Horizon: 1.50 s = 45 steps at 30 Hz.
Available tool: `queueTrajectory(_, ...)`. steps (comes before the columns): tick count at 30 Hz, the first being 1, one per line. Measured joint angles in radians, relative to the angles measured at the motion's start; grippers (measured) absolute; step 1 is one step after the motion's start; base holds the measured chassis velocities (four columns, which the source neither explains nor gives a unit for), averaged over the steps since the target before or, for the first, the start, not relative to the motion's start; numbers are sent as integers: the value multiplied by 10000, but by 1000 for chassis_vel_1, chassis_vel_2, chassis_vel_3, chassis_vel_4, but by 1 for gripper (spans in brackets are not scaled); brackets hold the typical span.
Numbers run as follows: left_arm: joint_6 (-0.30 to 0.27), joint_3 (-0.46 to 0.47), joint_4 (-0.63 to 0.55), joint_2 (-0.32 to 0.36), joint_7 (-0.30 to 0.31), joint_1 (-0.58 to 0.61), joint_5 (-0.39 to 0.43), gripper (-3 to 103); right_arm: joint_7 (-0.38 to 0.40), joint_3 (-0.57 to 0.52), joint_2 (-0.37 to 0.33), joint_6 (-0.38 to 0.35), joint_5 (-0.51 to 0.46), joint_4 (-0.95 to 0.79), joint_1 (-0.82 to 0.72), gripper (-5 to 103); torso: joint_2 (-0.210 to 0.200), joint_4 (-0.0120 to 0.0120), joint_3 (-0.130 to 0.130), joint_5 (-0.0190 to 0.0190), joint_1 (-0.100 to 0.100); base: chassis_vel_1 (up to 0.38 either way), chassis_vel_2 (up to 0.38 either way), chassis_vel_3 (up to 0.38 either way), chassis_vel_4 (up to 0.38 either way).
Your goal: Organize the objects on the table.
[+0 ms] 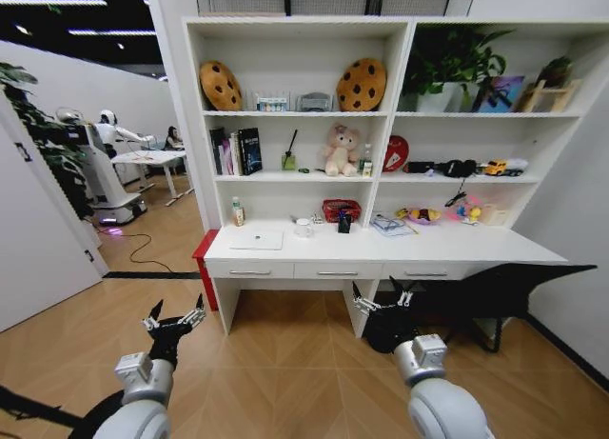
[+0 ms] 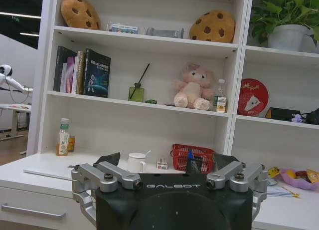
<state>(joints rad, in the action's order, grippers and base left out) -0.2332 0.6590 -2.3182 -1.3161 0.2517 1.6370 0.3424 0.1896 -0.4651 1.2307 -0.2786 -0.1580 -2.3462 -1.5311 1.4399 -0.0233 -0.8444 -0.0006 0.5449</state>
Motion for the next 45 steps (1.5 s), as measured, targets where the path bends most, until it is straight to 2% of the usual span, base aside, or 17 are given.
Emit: queueTrajectory(45,4,-3,0,0,-6,0,0,100,0,-3,-2,4,0,1,0,100,-1,-1,0,5,0,21,26,-17,-18)
